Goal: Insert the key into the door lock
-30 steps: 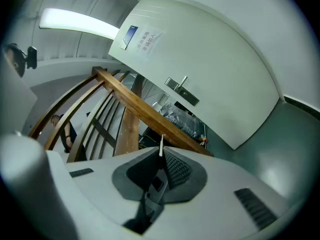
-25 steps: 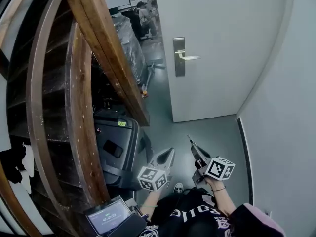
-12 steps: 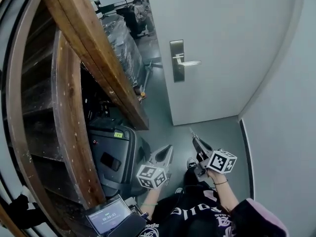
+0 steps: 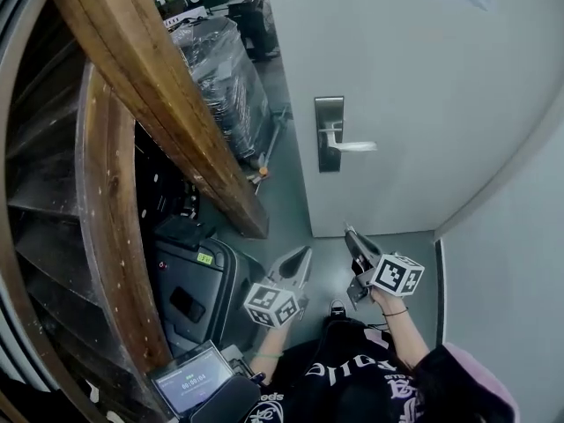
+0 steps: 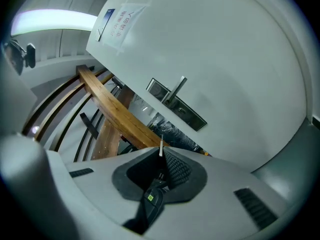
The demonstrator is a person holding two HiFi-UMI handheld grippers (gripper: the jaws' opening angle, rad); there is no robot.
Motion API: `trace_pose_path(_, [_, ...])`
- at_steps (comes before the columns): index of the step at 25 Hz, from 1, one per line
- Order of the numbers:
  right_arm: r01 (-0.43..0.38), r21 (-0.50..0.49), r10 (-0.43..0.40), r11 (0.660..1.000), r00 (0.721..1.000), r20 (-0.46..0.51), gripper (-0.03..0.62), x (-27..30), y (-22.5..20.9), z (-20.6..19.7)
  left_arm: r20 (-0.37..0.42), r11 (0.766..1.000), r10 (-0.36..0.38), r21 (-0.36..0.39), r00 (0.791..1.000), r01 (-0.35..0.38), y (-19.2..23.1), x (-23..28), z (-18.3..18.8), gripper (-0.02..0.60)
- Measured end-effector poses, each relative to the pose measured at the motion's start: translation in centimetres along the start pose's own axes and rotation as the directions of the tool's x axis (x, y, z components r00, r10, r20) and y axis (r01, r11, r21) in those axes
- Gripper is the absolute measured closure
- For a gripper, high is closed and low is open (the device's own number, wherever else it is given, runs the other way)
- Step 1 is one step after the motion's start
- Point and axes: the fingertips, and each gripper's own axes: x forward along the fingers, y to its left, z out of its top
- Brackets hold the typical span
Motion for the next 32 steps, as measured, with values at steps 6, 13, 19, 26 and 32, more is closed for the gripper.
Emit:
trace_pose_path(6, [-0.028,0.019,0.028,0.999,1.000,-0.007,0.559,4.9,-3.2,4.1,-0.011,0.999,0.051,-0.006,0.999,-0.051,2.3,4.3,0.0,0.577])
trace_pose_path(13, [-0.036,0.150,0.031,0.988,0.999,0.035,0.559,9.9,-5.8,6.7,-0.021,0.996,0.093,-0.010,0.995,-0.094,4.6,5.7,0.4,0.577])
trace_pose_path(19, [-0.034,0.229,0.011,0.973,0.995,0.101,0.559,13.7,-6.6,8.6,-0.041,0.996,0.083,-0.008,0.996,-0.083,7.5,6.2,1.3,0.577])
trace_pose_path(26, [-0.004,0.308,-0.054,0.951,0.982,0.181,0.559,16.5,-7.6,9.4,-0.071,1.000,0.017,0.028,0.997,-0.015,12.1,7.8,4.0,0.577])
trace_pose_path(32, [-0.022,0.376,-0.074,0.926,0.968,0.240,0.559,17.2,-7.6,9.1,-0.088,0.999,-0.025,0.017,0.996,0.027,14.9,9.3,4.6,0.577])
